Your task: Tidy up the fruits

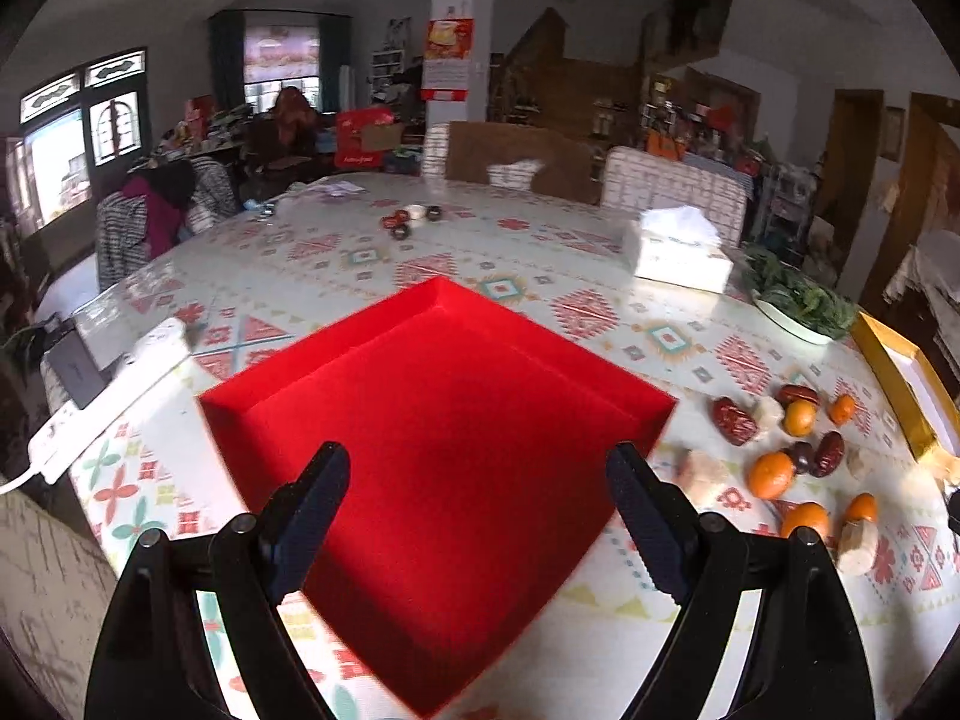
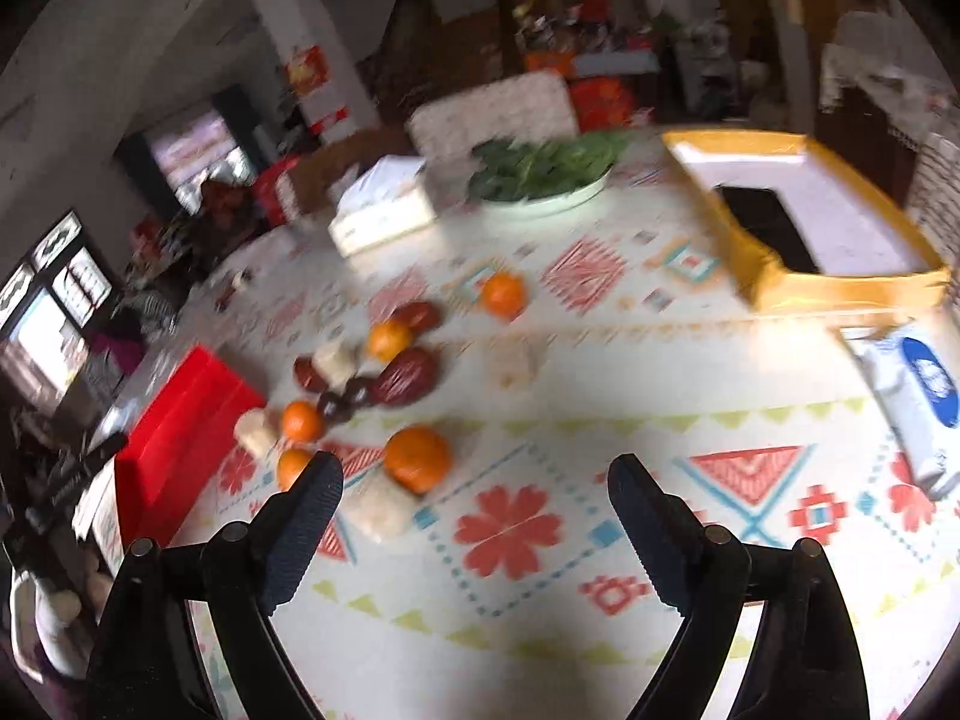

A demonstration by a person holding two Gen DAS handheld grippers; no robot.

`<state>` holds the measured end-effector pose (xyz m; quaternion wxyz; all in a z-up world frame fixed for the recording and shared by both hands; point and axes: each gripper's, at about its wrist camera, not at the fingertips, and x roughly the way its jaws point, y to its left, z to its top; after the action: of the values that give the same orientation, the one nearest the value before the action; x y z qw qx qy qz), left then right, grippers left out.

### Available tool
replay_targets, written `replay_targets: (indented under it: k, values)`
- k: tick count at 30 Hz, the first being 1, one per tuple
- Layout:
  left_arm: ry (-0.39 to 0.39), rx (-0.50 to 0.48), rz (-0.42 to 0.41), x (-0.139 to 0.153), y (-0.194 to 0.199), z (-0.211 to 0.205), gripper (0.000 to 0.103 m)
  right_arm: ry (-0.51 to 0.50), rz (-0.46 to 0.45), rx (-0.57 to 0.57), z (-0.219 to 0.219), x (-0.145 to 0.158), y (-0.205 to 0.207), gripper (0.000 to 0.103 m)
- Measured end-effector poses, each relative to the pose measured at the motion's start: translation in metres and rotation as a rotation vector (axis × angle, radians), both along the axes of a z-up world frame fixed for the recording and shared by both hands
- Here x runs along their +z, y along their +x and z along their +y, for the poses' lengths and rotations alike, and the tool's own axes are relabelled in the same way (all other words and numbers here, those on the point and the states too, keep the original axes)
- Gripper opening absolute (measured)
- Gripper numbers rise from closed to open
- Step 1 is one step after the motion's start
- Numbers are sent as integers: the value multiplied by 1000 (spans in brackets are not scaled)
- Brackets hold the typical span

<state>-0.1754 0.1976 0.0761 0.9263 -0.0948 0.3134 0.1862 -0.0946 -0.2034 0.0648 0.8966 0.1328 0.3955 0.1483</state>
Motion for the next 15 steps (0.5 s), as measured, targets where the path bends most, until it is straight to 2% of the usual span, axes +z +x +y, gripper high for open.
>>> replay_targets:
  k: [2,5,8,12,15]
  values:
    - [7,25,0,0,-5,7,87,18,41,-10,-6,-5,5,93]
    - [19,29,12,-2,-9,12,87,-47,77,-12,-3,-13,7,93]
    - [57,22,48,-8,-6,10,87,-140,59,3,10,-15,4,93]
    - [65,13,87,-19,-2,10,87,-159,49,-9,11,-17,2,93]
    - [62,16,92,-23,-3,13,87,-228,38,-4,16,-15,2,93]
